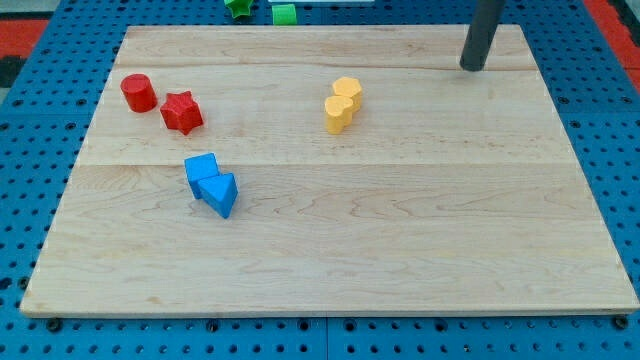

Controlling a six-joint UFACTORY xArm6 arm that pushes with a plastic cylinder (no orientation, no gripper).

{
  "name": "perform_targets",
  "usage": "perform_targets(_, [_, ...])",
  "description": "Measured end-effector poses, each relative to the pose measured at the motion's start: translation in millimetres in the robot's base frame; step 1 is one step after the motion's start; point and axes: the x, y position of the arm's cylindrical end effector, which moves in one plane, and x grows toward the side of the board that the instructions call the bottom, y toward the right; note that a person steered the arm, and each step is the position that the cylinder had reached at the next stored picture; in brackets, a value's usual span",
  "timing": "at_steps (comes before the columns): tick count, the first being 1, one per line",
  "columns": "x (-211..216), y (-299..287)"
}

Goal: Separate blue triangle from blue cube

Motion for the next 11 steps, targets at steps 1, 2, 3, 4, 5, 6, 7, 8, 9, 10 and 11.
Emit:
perform_targets(1, [28.9, -18.1])
perform_targets(2, [62.1, -90.7])
perform_targets(3, [105.6, -112.9])
perform_targets(4, [175.2, -157.5])
perform_targets(5, [230.5, -262.0])
perform_targets(6, [248.2, -338.3])
perform_targets(7, [219.1, -369.1])
perform_targets(8, [175.9, -304.1])
perform_targets(9, [165.1, -279.0])
perform_targets(10, [208.6, -310.1])
perform_targets(11, [216.6, -290.0])
